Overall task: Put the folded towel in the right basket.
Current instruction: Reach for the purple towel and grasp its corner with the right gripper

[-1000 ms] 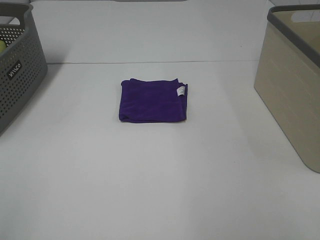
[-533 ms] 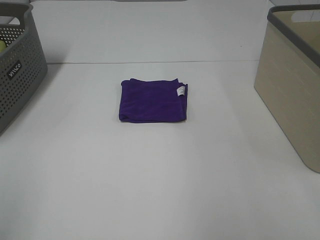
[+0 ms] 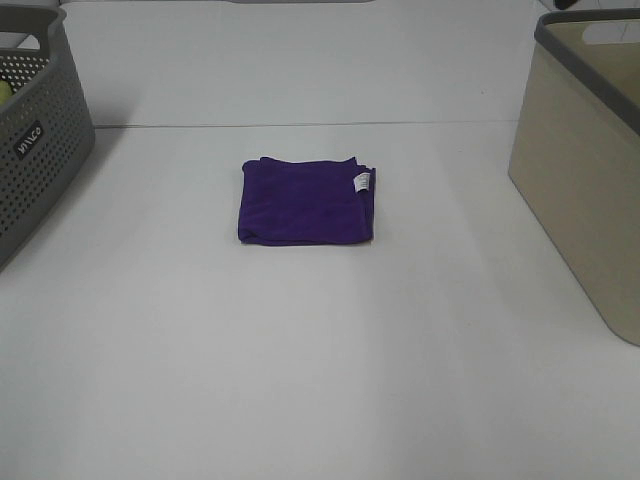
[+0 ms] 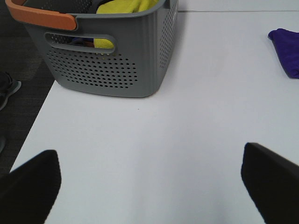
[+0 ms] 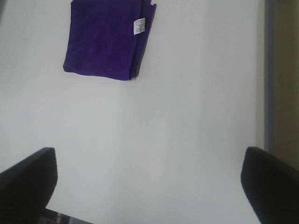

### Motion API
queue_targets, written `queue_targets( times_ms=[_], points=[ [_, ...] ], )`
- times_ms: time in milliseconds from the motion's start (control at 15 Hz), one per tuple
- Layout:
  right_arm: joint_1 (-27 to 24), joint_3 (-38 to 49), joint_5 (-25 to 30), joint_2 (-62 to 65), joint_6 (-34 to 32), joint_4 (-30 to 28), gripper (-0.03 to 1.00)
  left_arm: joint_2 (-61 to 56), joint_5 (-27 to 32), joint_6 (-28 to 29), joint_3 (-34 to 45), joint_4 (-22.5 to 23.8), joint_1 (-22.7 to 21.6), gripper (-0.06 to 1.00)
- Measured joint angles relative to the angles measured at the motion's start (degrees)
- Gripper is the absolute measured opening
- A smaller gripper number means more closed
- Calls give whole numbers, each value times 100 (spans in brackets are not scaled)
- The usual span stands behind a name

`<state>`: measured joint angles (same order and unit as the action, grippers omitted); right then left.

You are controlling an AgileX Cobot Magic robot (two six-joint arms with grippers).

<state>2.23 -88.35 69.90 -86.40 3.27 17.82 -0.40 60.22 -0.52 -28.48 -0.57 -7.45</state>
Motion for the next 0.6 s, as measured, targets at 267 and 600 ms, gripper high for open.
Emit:
queue_targets(
  times_ms=[267, 600],
  points=[
    [602, -1043, -149, -2000, 0, 229, 97, 0, 0, 0, 0, 0, 0, 99],
    [802, -1977, -298, -3604, 17, 355, 97, 0, 0, 0, 0, 0, 0, 99]
  ],
)
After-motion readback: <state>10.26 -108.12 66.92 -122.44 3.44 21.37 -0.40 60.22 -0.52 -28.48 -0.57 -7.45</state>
